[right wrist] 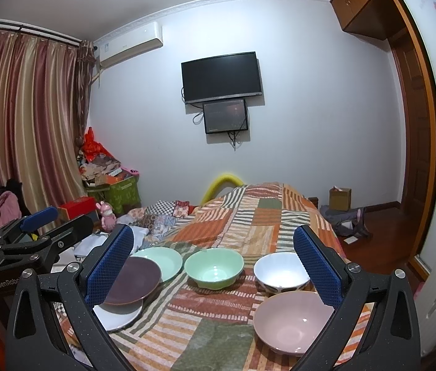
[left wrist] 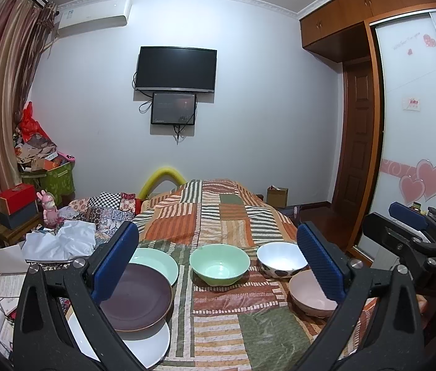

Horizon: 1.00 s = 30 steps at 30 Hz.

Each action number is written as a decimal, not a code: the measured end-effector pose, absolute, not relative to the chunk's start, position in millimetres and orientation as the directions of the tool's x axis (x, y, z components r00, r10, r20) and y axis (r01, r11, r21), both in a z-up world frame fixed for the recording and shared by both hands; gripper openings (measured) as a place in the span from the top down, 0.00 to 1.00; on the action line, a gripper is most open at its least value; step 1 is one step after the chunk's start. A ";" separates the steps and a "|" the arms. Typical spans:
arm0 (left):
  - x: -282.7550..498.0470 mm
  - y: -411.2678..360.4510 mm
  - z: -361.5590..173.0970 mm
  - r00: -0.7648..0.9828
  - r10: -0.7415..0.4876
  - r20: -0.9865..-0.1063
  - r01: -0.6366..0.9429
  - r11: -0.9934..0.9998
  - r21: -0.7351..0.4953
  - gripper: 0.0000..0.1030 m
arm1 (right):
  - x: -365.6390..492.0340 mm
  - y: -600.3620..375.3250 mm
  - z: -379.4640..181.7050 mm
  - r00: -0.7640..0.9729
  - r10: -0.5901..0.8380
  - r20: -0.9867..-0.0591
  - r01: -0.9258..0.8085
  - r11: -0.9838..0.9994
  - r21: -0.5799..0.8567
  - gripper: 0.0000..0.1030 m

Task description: Organize plates and bowls

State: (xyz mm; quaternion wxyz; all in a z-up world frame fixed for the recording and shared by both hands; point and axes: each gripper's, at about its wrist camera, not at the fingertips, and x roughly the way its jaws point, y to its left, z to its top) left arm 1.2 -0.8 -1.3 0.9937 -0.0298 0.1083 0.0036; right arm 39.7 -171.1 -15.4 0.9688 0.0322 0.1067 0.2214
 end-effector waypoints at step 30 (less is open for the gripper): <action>80.4 141.8 -84.8 0.853 0.175 -0.492 -0.226 0.973 -0.046 0.01 | 130.4 -72.6 -92.0 0.668 0.554 -0.497 -0.571 0.810 0.136 0.00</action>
